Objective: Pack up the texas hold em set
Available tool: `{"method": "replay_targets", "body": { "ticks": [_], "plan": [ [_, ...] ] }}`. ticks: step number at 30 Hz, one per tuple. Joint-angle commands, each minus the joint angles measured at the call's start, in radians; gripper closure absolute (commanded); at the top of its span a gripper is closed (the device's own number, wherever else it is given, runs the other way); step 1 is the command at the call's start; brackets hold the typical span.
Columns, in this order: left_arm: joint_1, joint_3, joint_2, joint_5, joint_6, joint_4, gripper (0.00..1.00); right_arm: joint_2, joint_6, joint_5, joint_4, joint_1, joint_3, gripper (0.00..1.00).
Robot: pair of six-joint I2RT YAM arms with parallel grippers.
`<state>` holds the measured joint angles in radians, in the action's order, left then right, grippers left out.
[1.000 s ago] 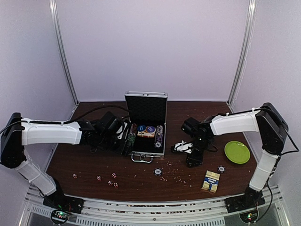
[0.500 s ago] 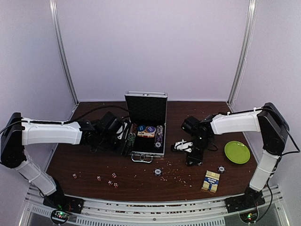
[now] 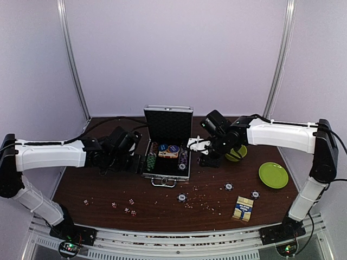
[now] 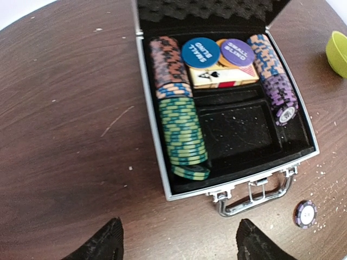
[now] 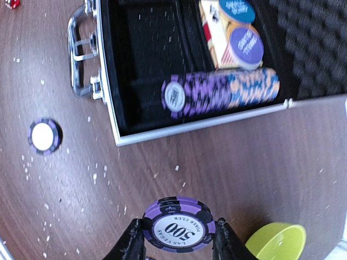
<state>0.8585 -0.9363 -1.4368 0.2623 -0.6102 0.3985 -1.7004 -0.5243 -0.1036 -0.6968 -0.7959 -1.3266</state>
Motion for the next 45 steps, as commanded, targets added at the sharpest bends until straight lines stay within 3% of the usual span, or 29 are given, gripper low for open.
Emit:
{"method": "replay_targets", "body": {
  "ticks": [1, 19, 34, 45],
  "plan": [
    [-0.009, 0.047, 0.07, 0.089, -0.065, 0.024, 0.27, -0.047, -0.006, 0.137, 0.123, -0.066, -0.037, 0.69],
    [-0.014, 0.103, 0.137, 0.107, -0.097, 0.035, 0.26, -0.284, -0.022, 0.265, 0.266, -0.147, -0.136, 0.69],
    [-0.015, 0.123, 0.126, 0.094, -0.103, 0.012, 0.26, -0.335, -0.037, 0.29, 0.312, -0.148, -0.121, 0.66],
    [-0.015, 0.135, 0.131, 0.092, -0.108, 0.012, 0.26, -0.357, -0.031, 0.368, 0.372, -0.148, -0.099, 0.48]
  ]
}}
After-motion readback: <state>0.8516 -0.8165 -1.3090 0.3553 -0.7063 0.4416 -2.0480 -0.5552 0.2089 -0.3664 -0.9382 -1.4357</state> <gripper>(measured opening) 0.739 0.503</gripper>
